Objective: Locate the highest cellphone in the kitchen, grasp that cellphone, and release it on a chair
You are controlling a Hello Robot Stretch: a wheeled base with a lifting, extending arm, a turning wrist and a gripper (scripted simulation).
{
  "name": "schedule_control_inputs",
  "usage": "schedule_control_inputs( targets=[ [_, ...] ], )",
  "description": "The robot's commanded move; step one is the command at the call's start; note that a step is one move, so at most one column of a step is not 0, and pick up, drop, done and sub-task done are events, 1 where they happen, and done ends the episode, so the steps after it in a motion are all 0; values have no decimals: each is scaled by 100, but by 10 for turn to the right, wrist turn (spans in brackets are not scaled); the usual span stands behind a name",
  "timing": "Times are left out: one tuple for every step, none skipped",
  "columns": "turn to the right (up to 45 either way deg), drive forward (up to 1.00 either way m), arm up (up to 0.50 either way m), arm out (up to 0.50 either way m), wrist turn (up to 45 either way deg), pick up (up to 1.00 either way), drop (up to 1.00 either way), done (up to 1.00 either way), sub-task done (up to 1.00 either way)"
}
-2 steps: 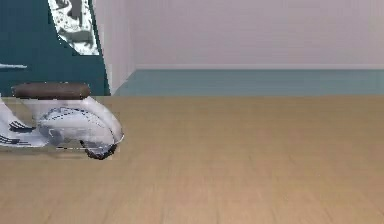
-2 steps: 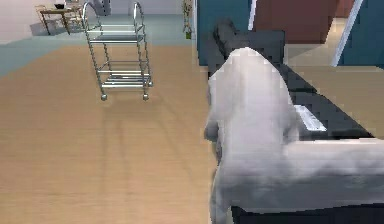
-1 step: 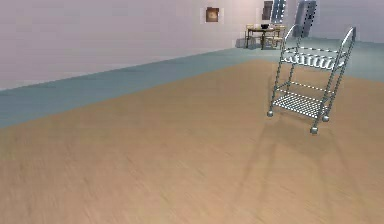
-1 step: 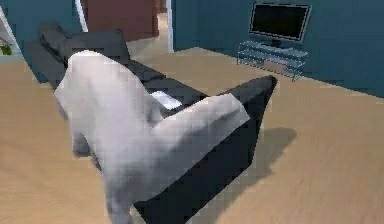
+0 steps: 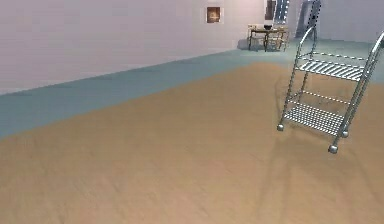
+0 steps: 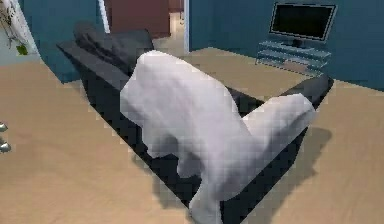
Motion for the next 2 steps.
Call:
schedule_control_inputs(
  targets=[
    [120, 0, 0, 0, 0, 0, 0, 0, 0],
    [0, 100, 0, 0, 0, 0, 0, 0, 0]
  ],
)
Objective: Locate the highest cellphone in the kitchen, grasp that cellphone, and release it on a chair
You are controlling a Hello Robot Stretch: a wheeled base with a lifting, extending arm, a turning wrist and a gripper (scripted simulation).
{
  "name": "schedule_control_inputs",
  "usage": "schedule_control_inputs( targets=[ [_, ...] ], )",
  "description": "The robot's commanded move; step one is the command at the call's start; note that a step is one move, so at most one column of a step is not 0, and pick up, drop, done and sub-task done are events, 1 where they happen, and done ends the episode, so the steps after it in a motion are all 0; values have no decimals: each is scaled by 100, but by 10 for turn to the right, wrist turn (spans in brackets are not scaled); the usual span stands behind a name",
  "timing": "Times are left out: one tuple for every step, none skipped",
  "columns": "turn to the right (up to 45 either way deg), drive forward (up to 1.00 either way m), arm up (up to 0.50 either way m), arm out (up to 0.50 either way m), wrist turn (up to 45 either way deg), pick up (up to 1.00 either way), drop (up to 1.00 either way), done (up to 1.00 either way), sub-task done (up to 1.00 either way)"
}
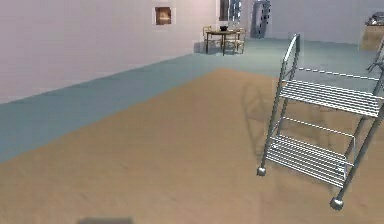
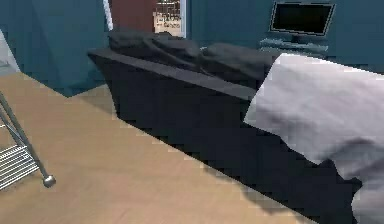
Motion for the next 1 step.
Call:
schedule_control_inputs(
  targets=[
    [0, 100, 0, 0, 0, 0, 0, 0, 0]
  ],
)
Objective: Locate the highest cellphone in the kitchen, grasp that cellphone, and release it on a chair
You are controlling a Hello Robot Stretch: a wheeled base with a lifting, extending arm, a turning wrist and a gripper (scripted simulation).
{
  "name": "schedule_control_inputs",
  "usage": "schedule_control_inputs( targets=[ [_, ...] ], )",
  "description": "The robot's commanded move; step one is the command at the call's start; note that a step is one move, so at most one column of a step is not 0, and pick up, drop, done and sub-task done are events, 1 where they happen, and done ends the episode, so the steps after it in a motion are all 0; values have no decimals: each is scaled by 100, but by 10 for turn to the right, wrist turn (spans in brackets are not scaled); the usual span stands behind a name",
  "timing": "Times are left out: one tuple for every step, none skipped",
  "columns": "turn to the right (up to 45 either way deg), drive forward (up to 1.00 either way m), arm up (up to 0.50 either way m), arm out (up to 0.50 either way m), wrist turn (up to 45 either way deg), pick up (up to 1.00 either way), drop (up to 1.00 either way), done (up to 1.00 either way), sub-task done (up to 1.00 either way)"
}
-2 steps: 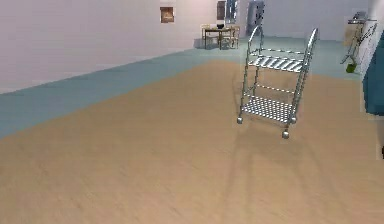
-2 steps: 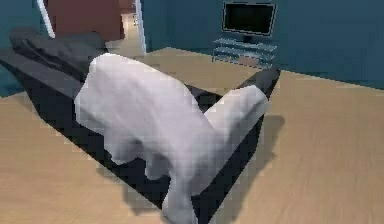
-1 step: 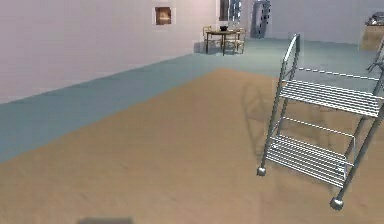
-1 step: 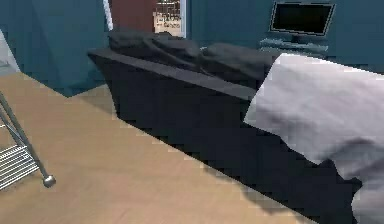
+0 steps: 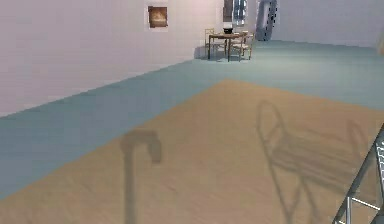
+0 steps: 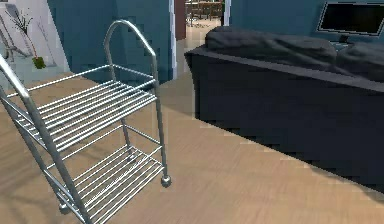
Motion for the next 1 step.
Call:
schedule_control_inputs(
  targets=[
    [60, 0, 0, 0, 0, 0, 0, 0, 0]
  ],
)
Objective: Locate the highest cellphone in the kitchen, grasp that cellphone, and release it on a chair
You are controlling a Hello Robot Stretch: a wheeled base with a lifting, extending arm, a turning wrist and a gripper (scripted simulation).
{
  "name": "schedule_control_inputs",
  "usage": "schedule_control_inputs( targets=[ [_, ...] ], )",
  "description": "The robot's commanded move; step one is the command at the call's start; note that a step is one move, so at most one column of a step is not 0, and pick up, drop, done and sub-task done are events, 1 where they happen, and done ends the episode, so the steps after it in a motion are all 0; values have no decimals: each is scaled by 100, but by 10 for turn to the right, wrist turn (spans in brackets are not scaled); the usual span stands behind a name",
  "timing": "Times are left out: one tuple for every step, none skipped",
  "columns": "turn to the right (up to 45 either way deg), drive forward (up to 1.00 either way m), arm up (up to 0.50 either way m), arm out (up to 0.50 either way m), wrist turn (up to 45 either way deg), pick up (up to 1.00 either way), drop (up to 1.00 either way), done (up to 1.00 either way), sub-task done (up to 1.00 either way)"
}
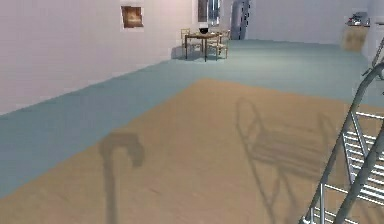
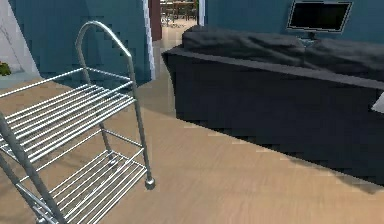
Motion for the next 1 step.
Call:
schedule_control_inputs(
  targets=[
    [0, 55, 0, 0, 0, 0, 0, 0, 0]
  ],
)
